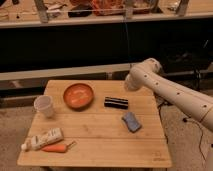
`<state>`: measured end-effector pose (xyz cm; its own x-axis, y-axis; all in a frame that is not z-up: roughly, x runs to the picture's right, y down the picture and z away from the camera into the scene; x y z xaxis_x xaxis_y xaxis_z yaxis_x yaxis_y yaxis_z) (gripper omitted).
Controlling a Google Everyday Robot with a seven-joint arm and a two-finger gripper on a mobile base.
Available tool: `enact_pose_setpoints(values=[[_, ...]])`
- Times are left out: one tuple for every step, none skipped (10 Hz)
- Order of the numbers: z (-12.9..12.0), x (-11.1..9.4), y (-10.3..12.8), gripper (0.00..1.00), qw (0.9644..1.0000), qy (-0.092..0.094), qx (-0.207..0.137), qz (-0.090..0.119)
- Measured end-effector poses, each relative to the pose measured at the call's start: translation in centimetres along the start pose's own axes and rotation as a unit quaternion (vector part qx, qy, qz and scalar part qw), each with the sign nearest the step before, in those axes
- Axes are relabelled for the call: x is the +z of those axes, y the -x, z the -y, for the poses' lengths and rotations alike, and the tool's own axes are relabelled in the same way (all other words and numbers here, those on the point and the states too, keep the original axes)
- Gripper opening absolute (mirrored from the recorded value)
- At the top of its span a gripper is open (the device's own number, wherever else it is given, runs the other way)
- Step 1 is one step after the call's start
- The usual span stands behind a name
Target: Push the eraser across the table
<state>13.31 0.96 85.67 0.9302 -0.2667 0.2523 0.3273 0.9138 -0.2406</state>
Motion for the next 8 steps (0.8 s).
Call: enact_pose_setpoints(values=[[-0.1,0.3,-0.1,0.00,1.0000,0.004,-0.006,0.000],[0.1,1.1,0.3,0.00,0.9999,0.008,-0.012,0.001],[0.2,1.7,0.8,0.00,0.9998,0.012,-0.017,0.006],[0.4,2.1,1.0,0.00,0.9996,0.015,-0.022,0.010],[0.4,2.6,0.6,0.00,0.9994,0.019,-0.028,0.008],[0.4,3.1,0.3,0.00,0.9991,0.023,-0.034,0.010],[0.6,3.6,0.3,0.00,0.9987,0.026,-0.041,0.012],[0.8,4.0,0.4,0.00,0.9984,0.028,-0.047,0.015]])
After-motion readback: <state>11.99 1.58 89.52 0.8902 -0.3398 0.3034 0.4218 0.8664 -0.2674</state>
